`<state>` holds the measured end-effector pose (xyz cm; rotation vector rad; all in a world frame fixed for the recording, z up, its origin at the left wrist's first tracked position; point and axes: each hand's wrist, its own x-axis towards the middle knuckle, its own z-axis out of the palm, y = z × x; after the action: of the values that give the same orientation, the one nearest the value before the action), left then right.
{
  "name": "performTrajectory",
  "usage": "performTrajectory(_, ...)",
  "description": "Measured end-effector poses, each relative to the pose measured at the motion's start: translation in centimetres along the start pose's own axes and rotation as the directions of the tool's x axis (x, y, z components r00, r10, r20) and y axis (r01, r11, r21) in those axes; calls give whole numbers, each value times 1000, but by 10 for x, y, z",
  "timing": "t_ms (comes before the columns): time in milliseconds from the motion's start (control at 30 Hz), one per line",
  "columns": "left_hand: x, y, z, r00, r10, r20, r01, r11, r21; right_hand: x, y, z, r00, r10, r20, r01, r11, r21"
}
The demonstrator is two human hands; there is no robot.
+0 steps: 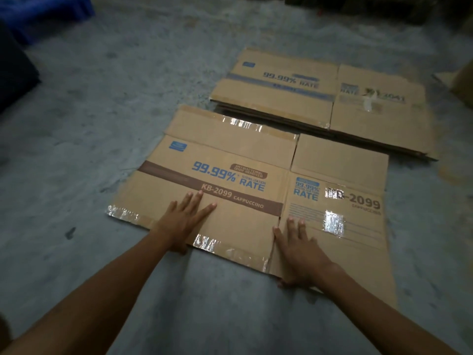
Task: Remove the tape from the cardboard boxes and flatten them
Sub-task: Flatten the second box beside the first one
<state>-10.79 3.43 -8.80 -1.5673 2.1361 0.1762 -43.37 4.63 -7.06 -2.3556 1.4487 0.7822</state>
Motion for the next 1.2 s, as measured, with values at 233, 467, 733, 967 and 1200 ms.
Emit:
performTrajectory(233,-1,12,1,998,-49,-28,50,998,35,2,-26,2,994,109,-17,-109,994,5)
performTrajectory(467,-4,3,-14,990,-51,-132,48,999,-21,-2,-46,31,903,306,-303,-267,950,163)
performTrajectory(733,-2,-23,-64,977,65,-203,-92,988,-123,-17,-11,47,903,171,-395,-127,983,133)
performTrajectory(967,-4,-13,-63,988,66,-142,-79,993,-86,-16,29,13,988,-114,-108,98,984,-148)
performTrajectory(1200,1,-33,-86,977,33,-211,-63,989,-136,-31,-11,-27,849,79,-522,-59,997,56)
